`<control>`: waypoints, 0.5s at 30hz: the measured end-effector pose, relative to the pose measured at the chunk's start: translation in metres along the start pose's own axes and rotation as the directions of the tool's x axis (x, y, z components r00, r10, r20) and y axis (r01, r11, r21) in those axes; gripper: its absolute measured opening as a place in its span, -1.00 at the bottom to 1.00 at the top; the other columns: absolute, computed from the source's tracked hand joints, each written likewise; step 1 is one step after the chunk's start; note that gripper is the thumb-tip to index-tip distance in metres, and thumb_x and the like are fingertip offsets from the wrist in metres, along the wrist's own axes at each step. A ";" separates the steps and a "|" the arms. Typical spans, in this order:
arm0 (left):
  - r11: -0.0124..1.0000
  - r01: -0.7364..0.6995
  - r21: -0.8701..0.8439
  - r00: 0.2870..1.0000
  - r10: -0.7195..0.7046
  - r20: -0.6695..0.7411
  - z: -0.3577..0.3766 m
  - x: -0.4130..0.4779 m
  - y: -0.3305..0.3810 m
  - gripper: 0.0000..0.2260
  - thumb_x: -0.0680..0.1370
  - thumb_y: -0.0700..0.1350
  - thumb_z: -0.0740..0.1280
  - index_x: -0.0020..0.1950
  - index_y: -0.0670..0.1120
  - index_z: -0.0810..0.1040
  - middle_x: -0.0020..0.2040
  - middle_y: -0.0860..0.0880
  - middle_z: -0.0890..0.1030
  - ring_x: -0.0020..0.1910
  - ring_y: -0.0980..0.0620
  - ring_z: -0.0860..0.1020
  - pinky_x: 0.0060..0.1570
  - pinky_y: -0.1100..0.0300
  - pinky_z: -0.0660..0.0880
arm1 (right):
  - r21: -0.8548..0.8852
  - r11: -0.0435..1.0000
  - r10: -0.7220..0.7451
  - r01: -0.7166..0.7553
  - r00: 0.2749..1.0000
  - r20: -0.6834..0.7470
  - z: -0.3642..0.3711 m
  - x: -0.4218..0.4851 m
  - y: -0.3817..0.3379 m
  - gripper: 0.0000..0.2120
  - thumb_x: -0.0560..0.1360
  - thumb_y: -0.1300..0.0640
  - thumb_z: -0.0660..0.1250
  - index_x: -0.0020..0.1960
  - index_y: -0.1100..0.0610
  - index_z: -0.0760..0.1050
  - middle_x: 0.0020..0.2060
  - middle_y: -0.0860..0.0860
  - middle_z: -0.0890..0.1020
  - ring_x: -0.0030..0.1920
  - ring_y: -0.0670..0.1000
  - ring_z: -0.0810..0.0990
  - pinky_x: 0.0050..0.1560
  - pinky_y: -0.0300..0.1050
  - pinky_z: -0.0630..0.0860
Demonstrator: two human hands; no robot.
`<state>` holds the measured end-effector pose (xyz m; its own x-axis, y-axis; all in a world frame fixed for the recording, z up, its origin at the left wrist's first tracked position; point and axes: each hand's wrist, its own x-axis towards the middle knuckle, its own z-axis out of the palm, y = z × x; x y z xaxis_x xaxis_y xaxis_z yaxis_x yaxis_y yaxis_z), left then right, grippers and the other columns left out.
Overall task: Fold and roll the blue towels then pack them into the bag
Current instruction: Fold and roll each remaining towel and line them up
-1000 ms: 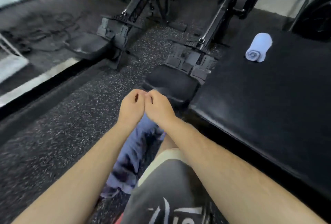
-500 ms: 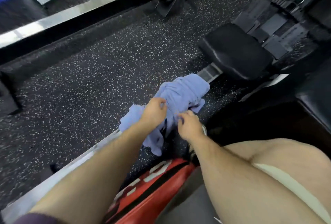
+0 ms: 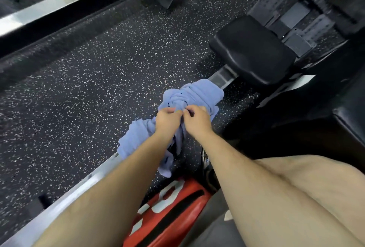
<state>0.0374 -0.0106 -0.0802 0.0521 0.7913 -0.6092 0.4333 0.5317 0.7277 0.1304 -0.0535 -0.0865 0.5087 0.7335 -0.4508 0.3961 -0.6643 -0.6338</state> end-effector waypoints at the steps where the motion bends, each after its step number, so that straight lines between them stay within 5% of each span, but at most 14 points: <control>1: 0.999 -0.012 -0.033 1.000 0.012 0.019 -0.001 -0.008 0.003 -0.78 0.52 -0.20 0.35 -0.31 -0.08 0.46 -0.53 0.12 0.40 -0.54 0.17 0.32 -0.35 0.19 0.32 | 0.043 0.999 0.010 -0.009 0.999 -0.038 -0.003 0.000 -0.002 -0.80 0.52 -0.07 0.21 -0.01 -0.06 0.59 0.02 0.03 0.56 0.07 0.04 0.49 0.16 -0.05 0.46; 5: 0.964 -0.064 -0.258 0.996 0.079 0.048 -0.005 -0.040 0.019 -0.93 0.56 -0.22 0.36 -0.12 -0.10 0.54 -0.31 -0.01 0.54 -0.33 0.07 0.48 -0.23 0.19 0.43 | 0.312 0.945 0.098 -0.101 0.995 0.025 -0.040 -0.019 -0.033 -0.89 0.61 0.02 0.22 0.04 0.01 0.49 -0.11 -0.09 0.58 -0.07 -0.04 0.53 -0.05 -0.07 0.45; 9: 0.901 -0.102 -0.421 0.987 0.144 0.070 -0.021 -0.072 0.050 -0.96 0.56 -0.14 0.34 -0.05 -0.06 0.59 -0.22 0.01 0.57 -0.24 0.09 0.51 -0.14 0.16 0.46 | 0.314 0.939 0.104 -0.144 0.985 0.140 -0.074 -0.036 -0.057 -0.77 0.61 0.10 0.19 -0.10 0.10 0.59 -0.18 0.04 0.62 -0.07 0.10 0.57 0.00 -0.03 0.48; 12: 0.879 -0.070 -0.472 0.977 0.156 0.145 -0.034 -0.100 0.084 -0.89 0.43 -0.03 0.36 -0.13 -0.05 0.59 -0.18 -0.06 0.56 -0.16 -0.01 0.49 -0.09 0.03 0.43 | 0.440 0.898 0.022 -0.020 1.000 -0.001 -0.098 -0.058 -0.070 -0.72 0.59 0.17 0.21 -0.23 0.08 0.60 -0.32 0.04 0.58 -0.18 0.01 0.50 -0.15 -0.10 0.42; 15: 0.854 -0.048 -0.518 0.970 0.163 0.180 -0.040 -0.133 0.125 -0.93 0.48 -0.14 0.41 -0.15 -0.12 0.55 -0.27 -0.13 0.47 -0.30 -0.02 0.41 -0.28 0.11 0.36 | 0.498 0.852 -0.082 0.160 0.981 -0.176 -0.134 -0.095 -0.085 -0.83 0.63 0.13 0.26 0.04 0.12 0.63 -0.14 -0.02 0.67 -0.12 -0.07 0.58 -0.07 -0.20 0.49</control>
<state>0.0487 -0.0373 0.1044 0.2827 0.8001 -0.5291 -0.0981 0.5728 0.8138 0.1510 -0.0858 0.0949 0.6015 0.7483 -0.2797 0.0386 -0.3769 -0.9254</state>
